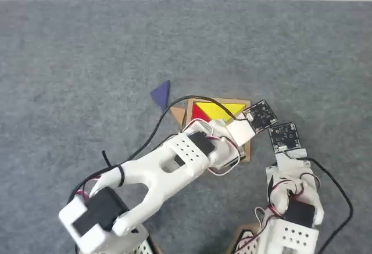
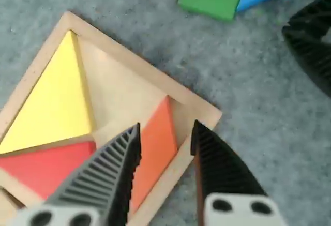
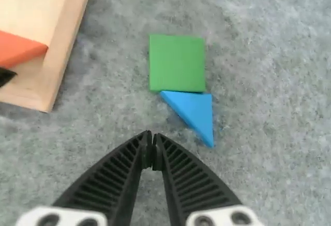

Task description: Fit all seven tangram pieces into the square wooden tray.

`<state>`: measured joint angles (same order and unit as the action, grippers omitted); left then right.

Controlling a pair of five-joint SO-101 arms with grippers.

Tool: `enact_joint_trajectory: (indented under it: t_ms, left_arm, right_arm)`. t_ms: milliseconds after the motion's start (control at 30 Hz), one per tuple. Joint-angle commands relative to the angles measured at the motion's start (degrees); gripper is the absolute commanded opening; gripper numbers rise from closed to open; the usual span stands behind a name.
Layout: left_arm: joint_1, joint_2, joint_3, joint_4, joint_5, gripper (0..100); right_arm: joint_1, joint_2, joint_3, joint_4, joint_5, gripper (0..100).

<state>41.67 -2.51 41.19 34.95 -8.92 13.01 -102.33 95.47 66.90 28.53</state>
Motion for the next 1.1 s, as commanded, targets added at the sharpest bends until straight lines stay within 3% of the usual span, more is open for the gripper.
enact_joint_trajectory:
  t_ms: [0,267,500,733,1067]
  left_arm:
    - [0.5,-3.2,-1.5,-1.3,-0.8,16]
    - [-2.8,-3.6,-2.8,-2.9,5.6,16]
    - [-2.5,2.0,-3.1,-3.2,5.5,19]
    - [-2.8,12.9,-14.0,2.5,4.7,20]
    - [-4.6,14.4,-15.2,4.4,4.6,18]
  right_arm:
    - [1.1,-1.5,0.8,-0.7,0.0,0.6]
    - [6.6,-1.5,-0.4,-2.0,-3.9,0.6]
    - [6.6,-1.5,-0.4,-1.9,-3.9,0.6]
    - [6.5,-1.5,-0.4,-1.9,-3.8,0.6]
    - [6.5,-1.5,-0.3,-2.0,-3.8,0.6]
